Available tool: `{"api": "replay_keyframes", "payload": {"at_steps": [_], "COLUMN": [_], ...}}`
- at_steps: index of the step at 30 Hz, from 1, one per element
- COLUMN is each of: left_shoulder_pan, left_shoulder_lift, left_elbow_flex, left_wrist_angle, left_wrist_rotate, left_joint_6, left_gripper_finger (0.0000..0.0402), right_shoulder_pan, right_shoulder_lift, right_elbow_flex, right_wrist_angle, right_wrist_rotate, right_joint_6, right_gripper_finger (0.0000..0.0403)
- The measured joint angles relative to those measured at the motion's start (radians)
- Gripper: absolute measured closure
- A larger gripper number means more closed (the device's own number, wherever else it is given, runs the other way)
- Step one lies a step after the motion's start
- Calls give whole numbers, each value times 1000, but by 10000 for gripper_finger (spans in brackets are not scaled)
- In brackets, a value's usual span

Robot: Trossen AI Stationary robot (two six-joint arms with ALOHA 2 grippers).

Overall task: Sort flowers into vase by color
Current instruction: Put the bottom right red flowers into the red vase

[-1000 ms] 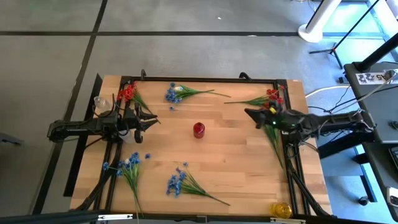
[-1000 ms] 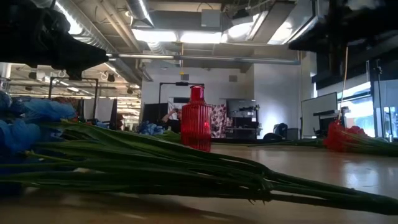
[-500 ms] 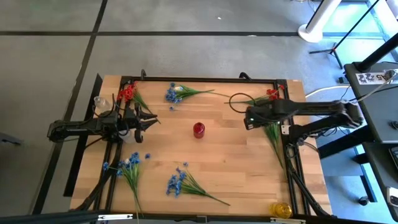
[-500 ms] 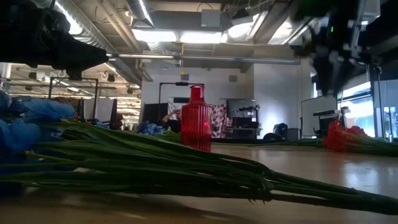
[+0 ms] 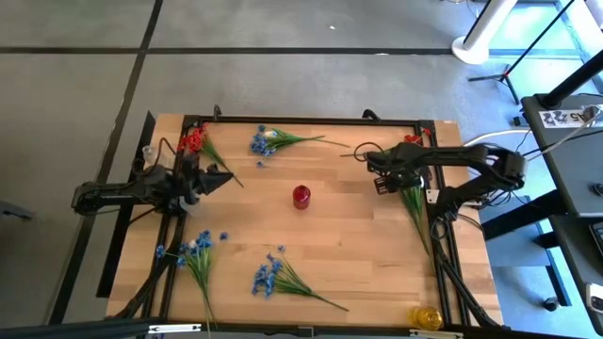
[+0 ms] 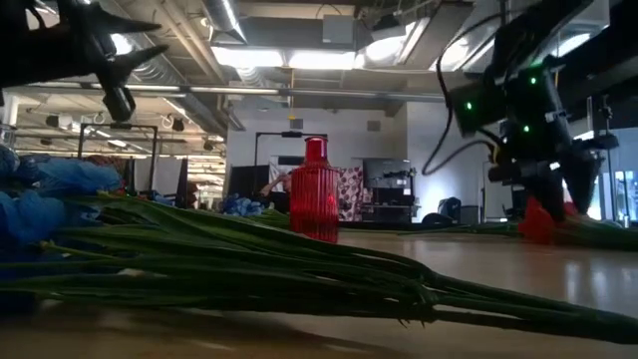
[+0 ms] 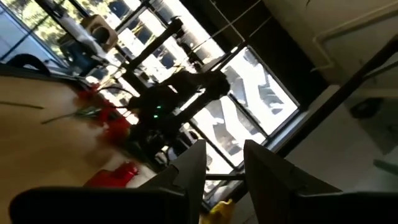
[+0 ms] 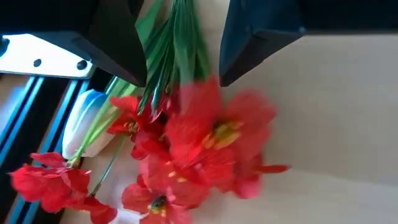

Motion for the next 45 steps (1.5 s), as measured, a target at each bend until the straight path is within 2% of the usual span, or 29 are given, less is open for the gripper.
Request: {"api": "replay_keyframes", "payload": {"at_steps": [6, 10, 15, 20, 23, 28, 31, 34, 38, 42, 45], "left_shoulder_pan": [0, 0, 0, 0, 0, 0, -15, -49, -84, -113, -152], "left_shoulder_lift": [0, 0, 28, 123, 197, 305, 368, 427, 499, 554, 610], "left_elbow_flex": [0, 11, 99, 230, 304, 442, 577, 714, 864, 969, 1052], "left_wrist_angle": [65, 120, 110, -14, -69, -222, -295, -348, -454, -575, -621], "left_wrist_rotate": [18, 38, 37, 36, 36, 38, 38, 34, -55, -134, -139], "left_joint_6": [-161, -153, -48, 69, 140, 167, 212, 338, 476, 505, 486], "left_gripper_finger": [298, 301, 322, 342, 351, 368, 384, 398, 399, 401, 401], "right_shoulder_pan": [-44, -41, -41, -41, -12, 104, 194, 283, 377, 457, 498], "right_shoulder_lift": [6, 5, 3, -2, -2, -3, -3, -4, -3, 13, 31], "right_elbow_flex": [-92, -99, -33, 138, 276, 512, 607, 646, 641, 640, 641], "right_wrist_angle": [170, 200, 204, 204, 236, 357, 479, 625, 855, 1045, 1130], "right_wrist_rotate": [-101, -110, -110, -75, -22, 77, 135, 202, 253, 261, 274], "right_joint_6": [-43, -44, -64, -75, -112, -221, -337, -441, -555, -709, -780], "right_gripper_finger": [253, 306, 388, 379, 392, 389, 392, 397, 388, 388, 396]}}
